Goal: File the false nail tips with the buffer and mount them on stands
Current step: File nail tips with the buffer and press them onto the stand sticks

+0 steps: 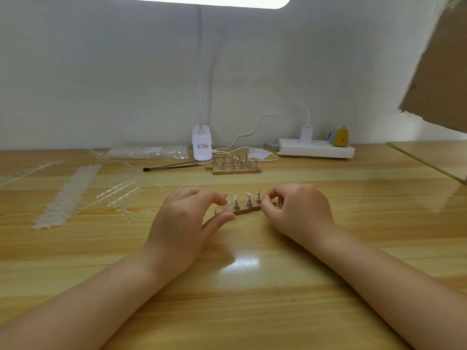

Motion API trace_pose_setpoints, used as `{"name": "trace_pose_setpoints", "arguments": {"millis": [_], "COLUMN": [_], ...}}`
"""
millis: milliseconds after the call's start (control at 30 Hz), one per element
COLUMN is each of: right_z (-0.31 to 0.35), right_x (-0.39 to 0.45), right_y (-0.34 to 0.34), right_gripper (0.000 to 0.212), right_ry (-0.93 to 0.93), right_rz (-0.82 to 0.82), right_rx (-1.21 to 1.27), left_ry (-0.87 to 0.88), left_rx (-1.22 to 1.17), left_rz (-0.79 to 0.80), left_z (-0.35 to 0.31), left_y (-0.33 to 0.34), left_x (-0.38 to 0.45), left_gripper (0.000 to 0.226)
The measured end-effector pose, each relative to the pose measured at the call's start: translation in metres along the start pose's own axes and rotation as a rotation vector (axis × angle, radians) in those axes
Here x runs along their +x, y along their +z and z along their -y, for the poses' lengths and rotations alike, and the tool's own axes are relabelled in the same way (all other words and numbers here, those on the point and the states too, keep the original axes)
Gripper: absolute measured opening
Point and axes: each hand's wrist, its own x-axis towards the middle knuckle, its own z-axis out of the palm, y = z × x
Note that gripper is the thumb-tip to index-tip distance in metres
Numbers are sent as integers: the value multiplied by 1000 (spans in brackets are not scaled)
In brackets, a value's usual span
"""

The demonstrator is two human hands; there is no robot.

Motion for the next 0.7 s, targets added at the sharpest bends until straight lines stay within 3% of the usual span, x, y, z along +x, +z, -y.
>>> {"name": "trace_pose_setpoints", "arguments": {"millis": [167,333,533,700], "right_z": [1,1,-1,2], "right_x": [2,6,6,2], "right_y": [4,8,9,8], "right_gripper": [29,37,27,15], "right_ry": [-4,-2,-40,-56], "right_rz": [66,124,98,-5], "right_rx": [-105,-156,-105,61], "left_ry": [46,-17,3,9], "left_rx": [3,24,28,-11], "left_rz": [90,130,122,82], "left_z": [-3,-4,-1,1], "left_y": [2,3,4,6], "left_x": [-1,-1,-1,-1], "left_gripper": [40,42,34,42]}}
